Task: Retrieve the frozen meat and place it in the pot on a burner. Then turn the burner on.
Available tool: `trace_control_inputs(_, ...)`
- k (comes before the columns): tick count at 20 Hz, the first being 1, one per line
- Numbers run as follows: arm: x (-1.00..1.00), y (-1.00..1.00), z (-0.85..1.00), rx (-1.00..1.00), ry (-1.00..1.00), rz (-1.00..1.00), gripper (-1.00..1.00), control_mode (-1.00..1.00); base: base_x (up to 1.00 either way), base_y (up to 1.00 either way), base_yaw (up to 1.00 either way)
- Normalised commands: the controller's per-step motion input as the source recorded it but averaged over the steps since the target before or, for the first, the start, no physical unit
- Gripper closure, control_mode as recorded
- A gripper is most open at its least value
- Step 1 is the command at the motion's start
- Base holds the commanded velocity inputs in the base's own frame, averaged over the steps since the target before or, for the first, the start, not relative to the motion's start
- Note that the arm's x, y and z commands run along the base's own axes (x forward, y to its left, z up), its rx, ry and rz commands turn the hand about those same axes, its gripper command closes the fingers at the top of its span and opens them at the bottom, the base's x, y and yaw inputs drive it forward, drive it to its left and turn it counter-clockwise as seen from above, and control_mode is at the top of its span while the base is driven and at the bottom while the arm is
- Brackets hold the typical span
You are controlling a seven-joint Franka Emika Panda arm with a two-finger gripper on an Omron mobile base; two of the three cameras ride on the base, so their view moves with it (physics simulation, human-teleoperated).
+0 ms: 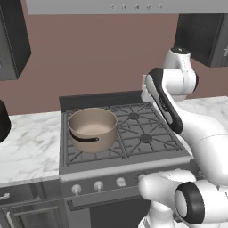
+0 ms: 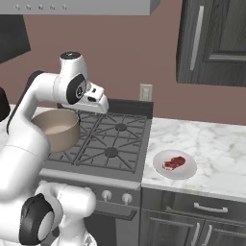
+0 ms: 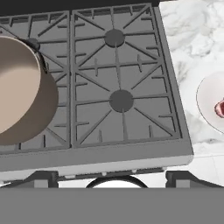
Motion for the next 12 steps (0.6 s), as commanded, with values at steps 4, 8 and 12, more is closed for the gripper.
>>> trace_control_inputs(4,0.0,-0.05,-0.11,0.0,-0.06,-0.15,-1.0,-1.0,0.0,0.0,0.0)
trace_control_inputs(8,0.0,-0.24,-0.07,0.0,-0.08,-0.2,-1.0,-1.0,0.0,0.0,0.0)
trace_control_inputs(12,0.0,-0.31,-0.03,0.0,-0.02,-0.21,-1.0,-1.0,0.0,0.0,0.0)
